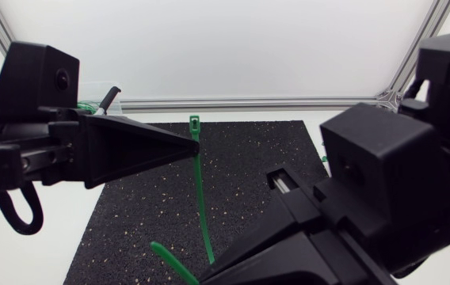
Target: Take a green cable tie from the red box, thread the tail through the head to close it, then place it in the transparent bin on the left.
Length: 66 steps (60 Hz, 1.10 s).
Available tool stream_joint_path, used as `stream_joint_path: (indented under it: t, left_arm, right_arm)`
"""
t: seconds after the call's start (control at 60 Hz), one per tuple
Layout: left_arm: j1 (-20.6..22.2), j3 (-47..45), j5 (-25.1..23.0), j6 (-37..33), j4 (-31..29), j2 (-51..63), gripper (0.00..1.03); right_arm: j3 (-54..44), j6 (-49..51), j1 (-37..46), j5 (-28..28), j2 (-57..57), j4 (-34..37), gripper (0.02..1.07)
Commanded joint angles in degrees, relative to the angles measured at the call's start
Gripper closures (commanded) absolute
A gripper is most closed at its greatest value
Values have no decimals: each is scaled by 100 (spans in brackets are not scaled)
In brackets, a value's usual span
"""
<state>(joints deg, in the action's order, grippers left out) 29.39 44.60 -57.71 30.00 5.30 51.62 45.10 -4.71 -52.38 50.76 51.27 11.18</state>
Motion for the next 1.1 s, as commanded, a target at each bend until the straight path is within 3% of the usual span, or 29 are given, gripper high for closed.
stream_joint_path:
  t: [0.0, 0.333, 0.817, 1.083]
  left_arm:
    - [85, -188, 23, 191, 120, -108, 100]
    - [181, -320, 129, 235, 296, -152, 100]
    - [-100, -672, 498, 296, 656, -582, 100]
    - [-38, -830, 770, 278, 885, -732, 100]
  right_arm:
    - [183, -1164, 114, 127, 59, 25, 101]
    - [517, -3862, 571, 338, 331, 288, 101]
    - [974, -5013, 861, 654, 674, -46, 101]
    - [1071, -5506, 826, 716, 701, -63, 101]
